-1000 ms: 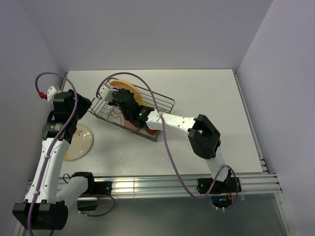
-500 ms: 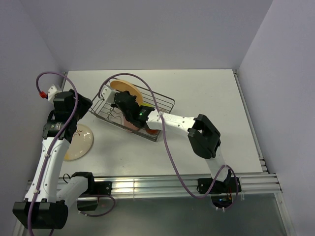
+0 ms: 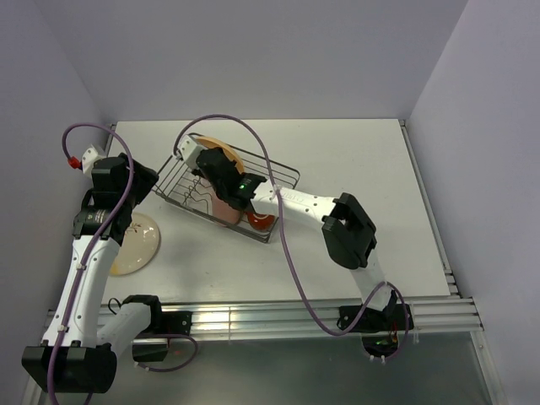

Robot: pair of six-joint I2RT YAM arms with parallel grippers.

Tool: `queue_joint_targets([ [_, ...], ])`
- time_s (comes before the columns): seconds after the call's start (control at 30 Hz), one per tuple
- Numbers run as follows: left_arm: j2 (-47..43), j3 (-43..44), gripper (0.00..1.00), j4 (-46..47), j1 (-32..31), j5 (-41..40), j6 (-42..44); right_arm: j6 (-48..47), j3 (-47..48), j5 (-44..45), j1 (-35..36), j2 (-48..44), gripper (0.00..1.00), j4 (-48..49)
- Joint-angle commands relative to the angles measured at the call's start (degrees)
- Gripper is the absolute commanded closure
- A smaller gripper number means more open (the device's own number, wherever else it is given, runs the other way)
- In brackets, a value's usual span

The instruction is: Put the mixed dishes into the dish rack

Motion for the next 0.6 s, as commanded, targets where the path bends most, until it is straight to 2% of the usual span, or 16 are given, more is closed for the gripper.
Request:
queue_joint_targets([
  [0.0, -0.23, 0.84, 0.35, 0.74, 0.06, 0.69, 0.89, 2.47, 4.15, -1.51, -1.29, 0.53, 1.0, -0.02],
  [0.17, 0.03, 0.84, 0.35, 0.74, 0.06, 0.69, 0.89, 4.31, 5.2, -4.59, -3.4, 0.71, 0.98, -1.6],
  [0.43, 1.0, 0.67, 0.36, 1.18, 0.06, 1.57, 0.81, 2.47, 5.64, -6.44, -5.16, 1.67, 0.82, -2.83],
  [0.53, 1.17, 0.4, 0.36, 1.53, 0.06, 1.48, 0.72, 2.82, 5.38, -7.41, -5.77, 1.5, 0.64, -2.83],
  [0.57, 1.18, 0.32, 0.36, 1.45, 0.06, 1.39, 0.63, 3.17, 5.38, -7.84, -5.95, 1.41, 0.55, -2.83],
])
